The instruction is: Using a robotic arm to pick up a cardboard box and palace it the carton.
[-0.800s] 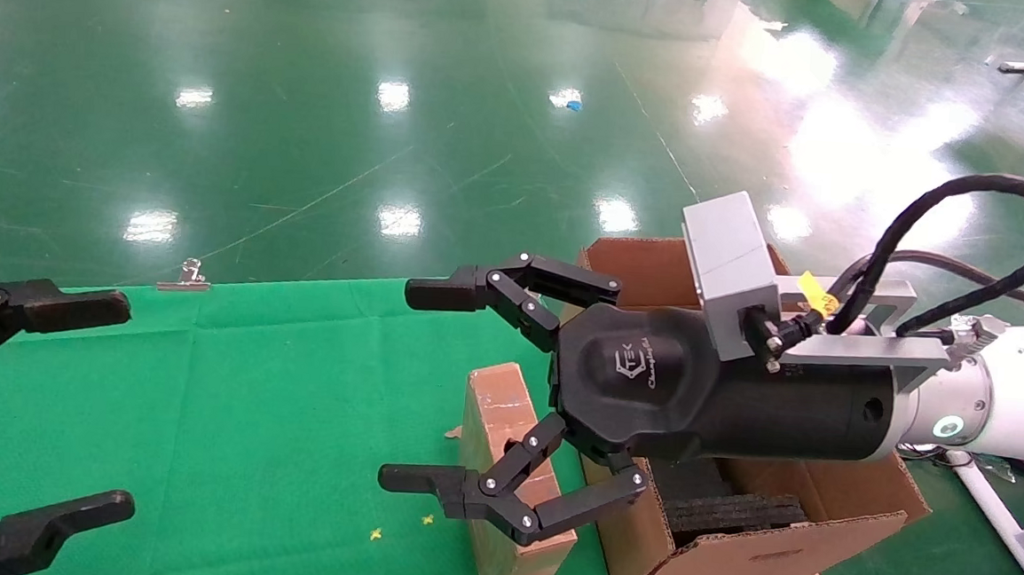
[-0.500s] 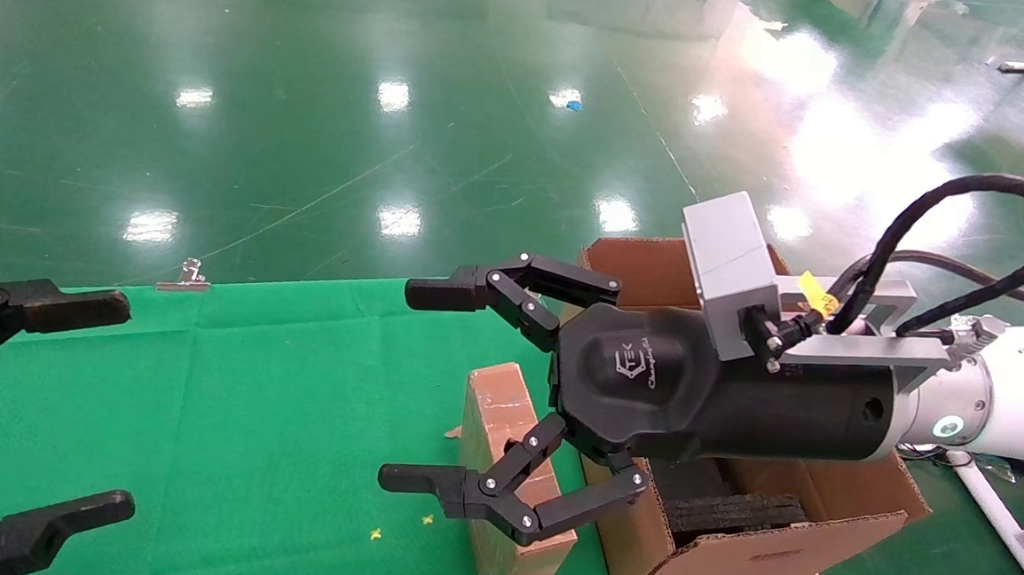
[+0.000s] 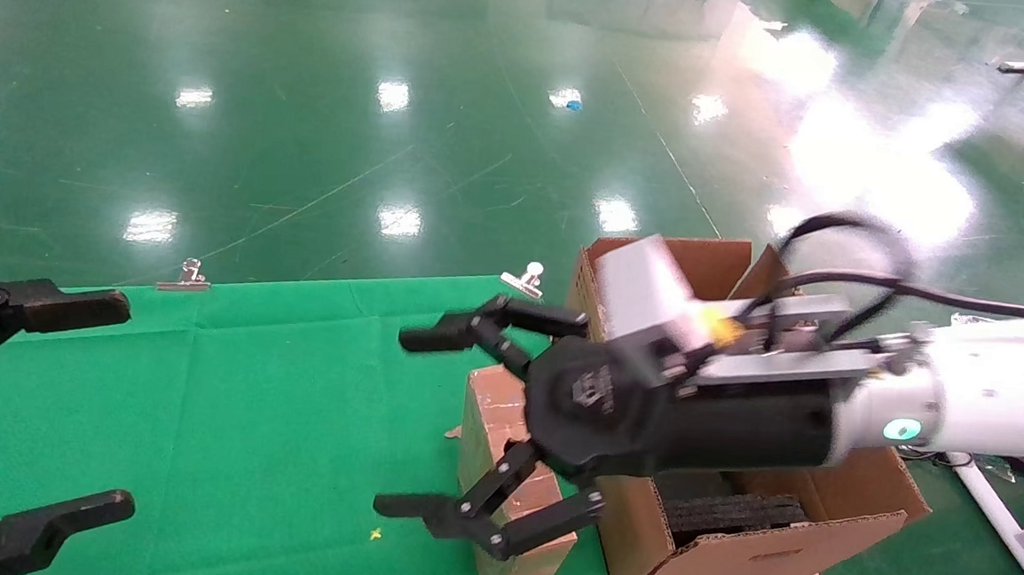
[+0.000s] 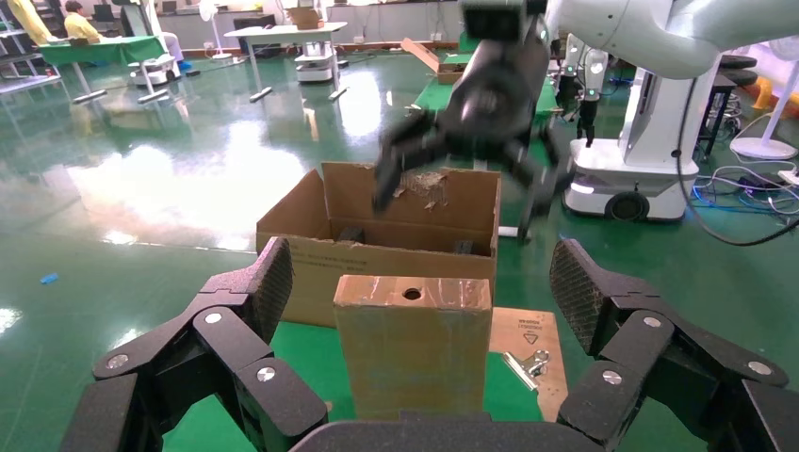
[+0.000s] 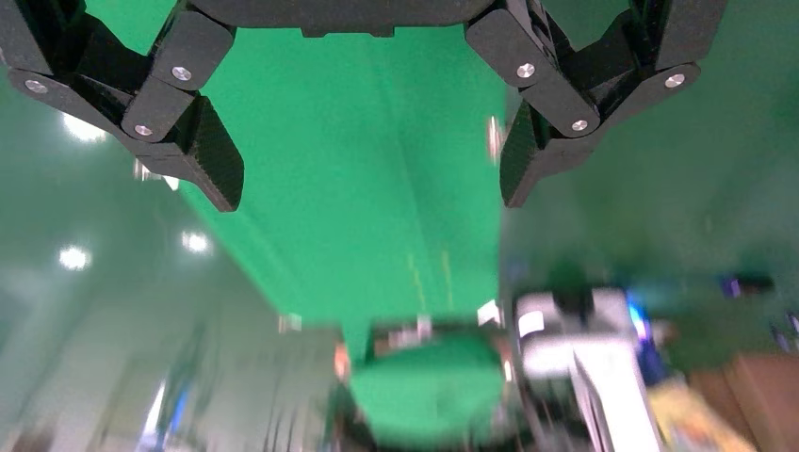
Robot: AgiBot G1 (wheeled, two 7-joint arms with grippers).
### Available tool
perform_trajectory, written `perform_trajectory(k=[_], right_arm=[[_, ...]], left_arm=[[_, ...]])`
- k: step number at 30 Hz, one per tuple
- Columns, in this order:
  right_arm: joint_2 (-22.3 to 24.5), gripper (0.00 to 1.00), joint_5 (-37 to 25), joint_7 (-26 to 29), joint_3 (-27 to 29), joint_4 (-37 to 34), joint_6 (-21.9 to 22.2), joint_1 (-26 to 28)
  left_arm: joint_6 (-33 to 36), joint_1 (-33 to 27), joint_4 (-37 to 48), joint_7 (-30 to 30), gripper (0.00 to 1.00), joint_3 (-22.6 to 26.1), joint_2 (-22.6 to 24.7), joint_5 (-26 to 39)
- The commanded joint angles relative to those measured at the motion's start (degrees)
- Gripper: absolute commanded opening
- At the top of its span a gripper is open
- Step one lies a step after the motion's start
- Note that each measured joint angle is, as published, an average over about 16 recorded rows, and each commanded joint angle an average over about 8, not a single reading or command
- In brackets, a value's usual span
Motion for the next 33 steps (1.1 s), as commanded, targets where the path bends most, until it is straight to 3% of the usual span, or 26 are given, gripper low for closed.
perform_trajectory(k=[1, 8, 13, 22, 33], right_arm=[[-0.1, 1.0, -3.3, 1.4, -1.5, 1.0, 0.6, 1.3], [-6.2, 1.0, -19.7, 6.3, -10.8, 1.5, -2.8, 11.6], [-9.4, 1.0, -26.1, 10.0, -16.2, 1.6, -4.3, 18.8], [-9.5, 1.0, -23.7, 12.7, -28.6, 1.4, -6.0, 32.3], [-8.4, 1.0, -22.8, 14.0, -46.8, 1.5, -5.7, 44.8]], left_arm=[[0.0, 0.0, 0.0, 0.0, 1.0, 0.0, 0.0, 0.0], [0.0, 0.0, 0.0, 0.0, 1.0, 0.0, 0.0, 0.0], [0.0, 0.0, 0.0, 0.0, 1.0, 0.1, 0.0, 0.0], [0.0, 0.0, 0.0, 0.1, 1.0, 0.1, 0.0, -0.1], [-0.1, 0.0, 0.0, 0.1, 1.0, 0.2, -0.1, -0.1]])
